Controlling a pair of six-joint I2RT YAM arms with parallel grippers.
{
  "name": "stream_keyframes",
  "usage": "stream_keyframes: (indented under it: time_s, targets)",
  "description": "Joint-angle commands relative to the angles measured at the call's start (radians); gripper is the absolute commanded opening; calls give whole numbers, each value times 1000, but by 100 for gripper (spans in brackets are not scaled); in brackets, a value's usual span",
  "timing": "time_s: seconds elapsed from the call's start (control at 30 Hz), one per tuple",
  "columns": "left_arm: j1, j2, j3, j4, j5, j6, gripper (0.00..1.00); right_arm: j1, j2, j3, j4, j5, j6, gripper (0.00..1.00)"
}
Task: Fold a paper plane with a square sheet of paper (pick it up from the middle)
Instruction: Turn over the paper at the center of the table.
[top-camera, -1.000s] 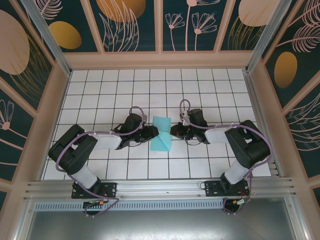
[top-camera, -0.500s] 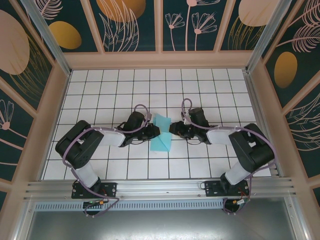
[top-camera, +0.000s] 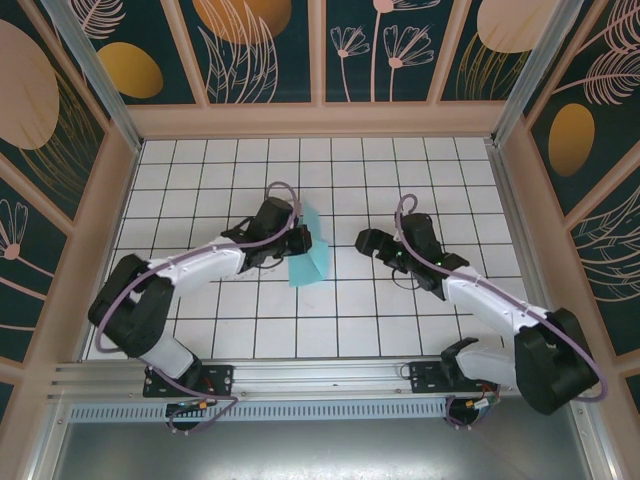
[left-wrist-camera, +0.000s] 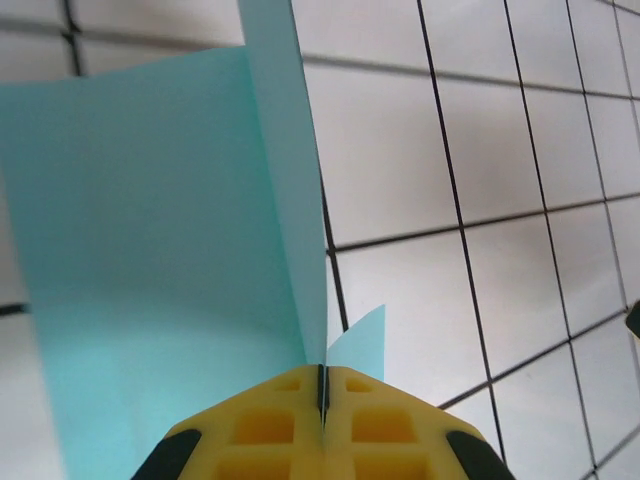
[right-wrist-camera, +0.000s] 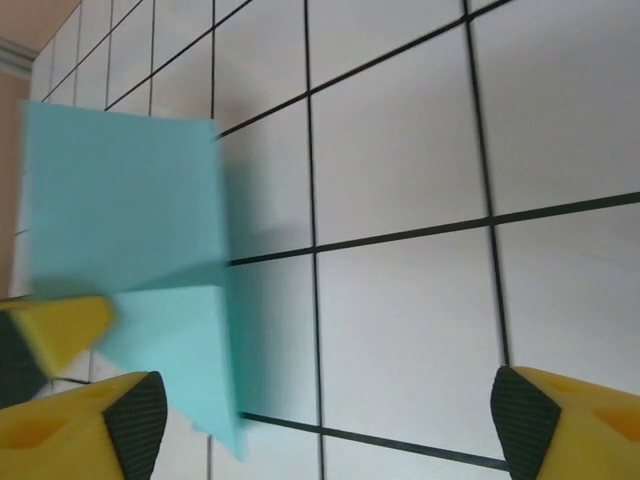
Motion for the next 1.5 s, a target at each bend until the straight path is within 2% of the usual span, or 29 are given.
stream_keyframes:
  time_s: [0.0,0.17,0.37,0.57,0.7,0.83,0.97,1.23,1.47]
  targets:
    - [-1,-89,108,-312,-227,136,3,-7,-51,7,-94,99,-7,90]
    - [-2,-122,249,-560,-535,187,4,-7,-69,-5,-104,112,3,91]
    - [-1,-39,328,-736,-865,172,4,-6,-70,-23,-108,123,22,92]
    - [-4,114,344,-835,-1077,119,4,-8,-76,-36,-120,132,32,92]
    - [-13,257,353,-890,-1173,55,3,-10,-75,-42,-121,136,36,92]
    - [-70,375,348,-893,-1183,14,3,-12,-74,-44,-118,134,38,92]
    - [-114,425,334,-837,-1126,11,4,-15,-72,-46,-120,136,39,92]
    - [-157,408,306,-644,-890,67,7,-26,-70,-48,-127,132,38,92]
    - [-165,394,298,-570,-767,77,11,-33,-67,-56,-125,122,44,92]
